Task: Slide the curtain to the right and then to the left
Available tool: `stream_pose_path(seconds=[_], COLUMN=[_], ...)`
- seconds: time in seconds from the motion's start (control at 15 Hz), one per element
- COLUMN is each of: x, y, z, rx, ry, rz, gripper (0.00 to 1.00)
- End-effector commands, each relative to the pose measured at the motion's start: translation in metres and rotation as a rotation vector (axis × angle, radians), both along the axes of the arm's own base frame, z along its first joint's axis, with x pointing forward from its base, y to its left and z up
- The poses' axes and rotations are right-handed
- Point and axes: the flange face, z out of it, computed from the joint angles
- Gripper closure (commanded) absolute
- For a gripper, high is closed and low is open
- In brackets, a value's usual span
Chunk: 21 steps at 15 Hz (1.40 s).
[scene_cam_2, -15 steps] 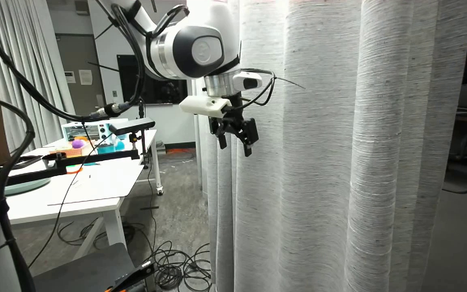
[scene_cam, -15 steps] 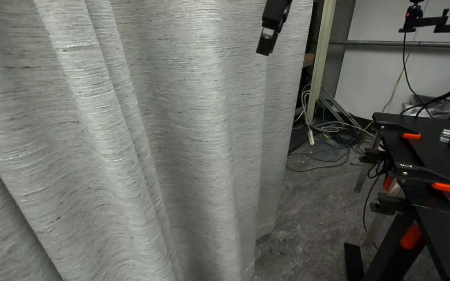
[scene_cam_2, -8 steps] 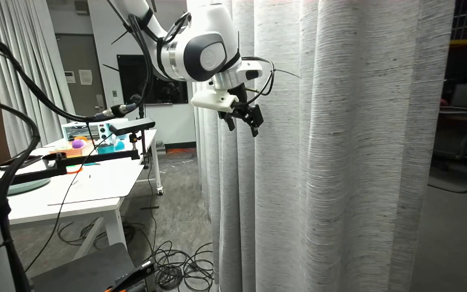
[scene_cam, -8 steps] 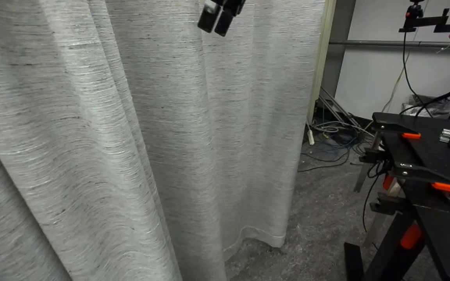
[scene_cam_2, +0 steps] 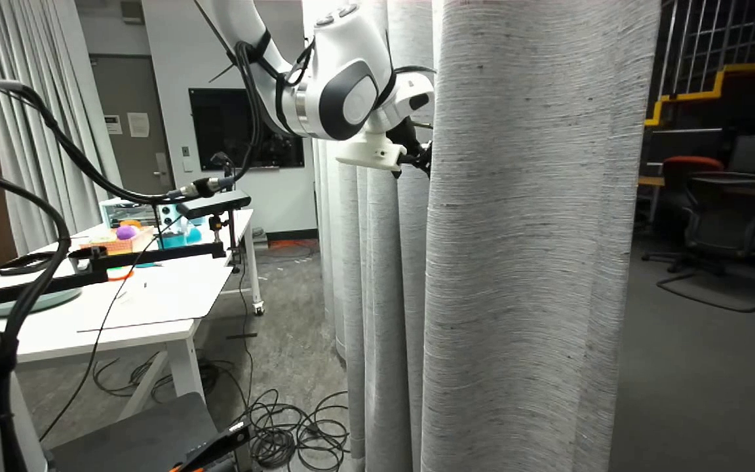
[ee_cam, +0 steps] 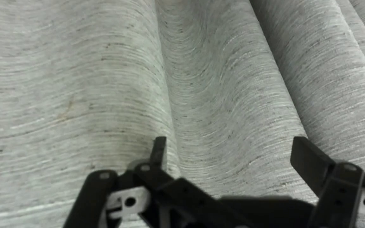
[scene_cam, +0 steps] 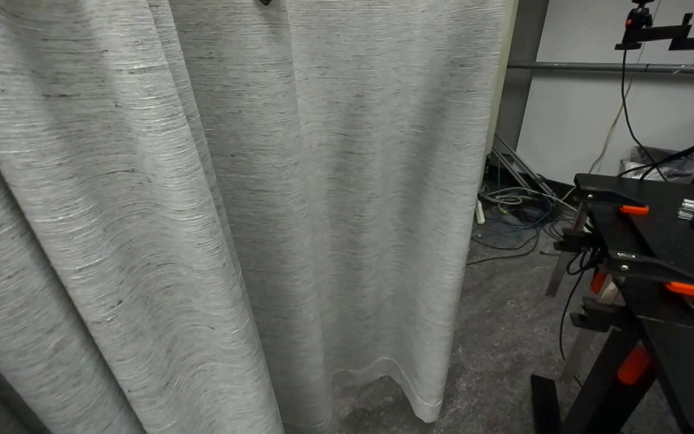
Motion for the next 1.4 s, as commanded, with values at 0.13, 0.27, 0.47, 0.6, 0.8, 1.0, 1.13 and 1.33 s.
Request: stream_pose_path(seconds=[0.13, 0.27, 0.47, 0.6, 0.8, 1.0, 1.13, 1.33], x=[0.013, 0.009, 0.002, 0.002, 0.016, 0.034, 0.041, 0.055], y=[0.002, 0.016, 0.043, 0.062, 0.072, 0.075, 0.075, 0.076], z=[0.004, -0.002, -0.010, -0.020, -0.038, -0.048, -0.057, -0.068], rx=[-0.013, -0.019, 0.005, 0.023, 0.034, 0.036, 0.028, 0.018], ry=[-0.096, -0.055, -0.040, -0.026, -0.037, -0.075, -0.107, -0.133], rz=[0.018, 0.052, 0.085, 0.108, 0.118, 0.122, 0.133, 0.146], gripper=[0.00, 0.00, 0.00, 0.00, 0.00, 0.00, 0.00, 0.26])
